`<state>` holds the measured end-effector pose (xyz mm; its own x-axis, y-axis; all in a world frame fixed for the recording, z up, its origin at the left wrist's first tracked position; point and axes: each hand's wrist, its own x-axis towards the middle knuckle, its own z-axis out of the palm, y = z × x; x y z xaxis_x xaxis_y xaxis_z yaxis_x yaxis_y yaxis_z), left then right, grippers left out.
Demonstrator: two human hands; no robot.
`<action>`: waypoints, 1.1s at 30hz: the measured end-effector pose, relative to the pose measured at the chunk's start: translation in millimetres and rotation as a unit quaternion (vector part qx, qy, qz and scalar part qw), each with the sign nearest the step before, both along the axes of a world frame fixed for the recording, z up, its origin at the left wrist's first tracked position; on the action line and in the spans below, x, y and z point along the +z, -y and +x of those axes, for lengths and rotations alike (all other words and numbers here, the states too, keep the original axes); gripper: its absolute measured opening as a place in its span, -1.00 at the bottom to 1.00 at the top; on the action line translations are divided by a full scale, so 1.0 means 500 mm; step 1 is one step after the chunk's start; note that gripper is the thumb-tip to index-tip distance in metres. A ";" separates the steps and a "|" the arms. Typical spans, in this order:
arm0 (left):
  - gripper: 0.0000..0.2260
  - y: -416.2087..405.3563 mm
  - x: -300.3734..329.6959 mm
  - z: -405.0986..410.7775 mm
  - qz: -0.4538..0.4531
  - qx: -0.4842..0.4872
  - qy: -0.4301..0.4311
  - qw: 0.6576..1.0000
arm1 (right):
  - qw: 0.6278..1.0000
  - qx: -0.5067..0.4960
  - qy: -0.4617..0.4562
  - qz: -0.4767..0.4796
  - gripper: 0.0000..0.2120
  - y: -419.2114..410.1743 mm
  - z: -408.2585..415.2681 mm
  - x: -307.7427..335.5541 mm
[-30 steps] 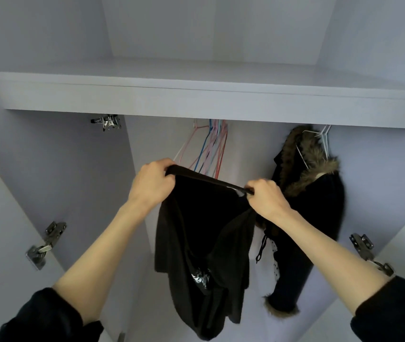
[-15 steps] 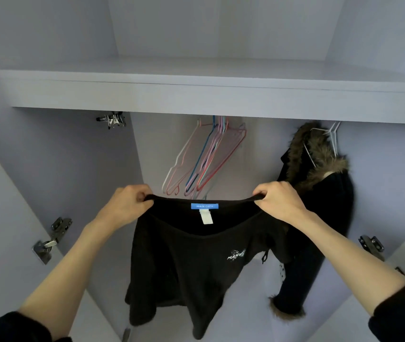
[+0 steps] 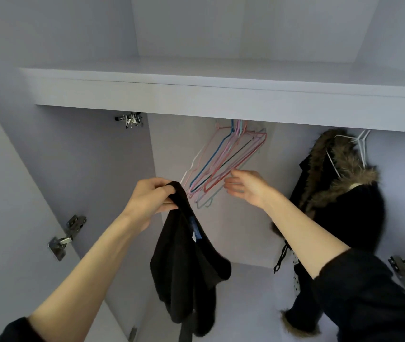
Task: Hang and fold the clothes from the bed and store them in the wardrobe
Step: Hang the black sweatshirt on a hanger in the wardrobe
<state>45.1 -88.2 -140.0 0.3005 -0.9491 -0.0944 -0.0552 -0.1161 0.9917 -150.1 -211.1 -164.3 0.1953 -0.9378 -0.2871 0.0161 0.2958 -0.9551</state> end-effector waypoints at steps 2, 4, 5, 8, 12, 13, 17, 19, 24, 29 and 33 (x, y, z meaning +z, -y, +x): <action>-0.85 0.003 -0.001 -0.001 0.002 0.003 0.006 1.000 | 0.994 -0.020 0.094 0.048 -0.86 0.013 0.044 0.010; -0.86 0.006 -0.001 0.009 0.001 0.010 0.020 1.000 | 0.989 -0.029 0.126 0.074 -0.81 0.027 0.075 0.011; -0.86 0.006 -0.003 0.018 0.001 0.014 0.023 1.000 | 0.987 -0.033 0.133 0.086 -0.80 0.033 0.087 0.009; -0.83 -0.001 -0.006 0.036 -0.011 0.020 0.036 0.999 | 0.974 -0.078 0.182 0.108 -0.78 0.045 0.096 0.014; -0.81 -0.009 -0.022 0.050 -0.030 0.039 0.054 0.997 | 0.970 -0.194 0.139 0.039 -0.79 0.062 0.082 0.020; -0.82 -0.011 -0.027 0.052 -0.030 0.045 0.055 0.997 | 0.970 -0.215 0.108 0.013 -0.77 0.067 0.072 0.019; -0.83 -0.014 -0.045 0.054 -0.030 0.031 0.064 0.997 | 0.965 -0.249 0.069 -0.038 -0.75 0.062 0.029 0.016; -0.84 -0.013 -0.053 0.054 -0.026 0.033 0.072 0.997 | 0.967 -0.241 0.060 -0.059 -0.70 0.054 0.008 0.011; -0.88 -0.012 -0.072 0.033 -0.021 0.043 0.044 0.998 | 0.970 -0.219 0.006 -0.108 -0.53 0.046 -0.064 0.023; -0.83 -0.012 -0.080 -0.001 -0.039 0.045 0.017 0.998 | 0.957 -0.219 -0.103 -0.157 -0.55 0.042 -0.104 0.036; -0.85 -0.013 -0.084 -0.020 -0.047 0.033 0.027 0.998 | 0.947 -0.247 -0.124 -0.164 -0.67 0.021 -0.128 0.012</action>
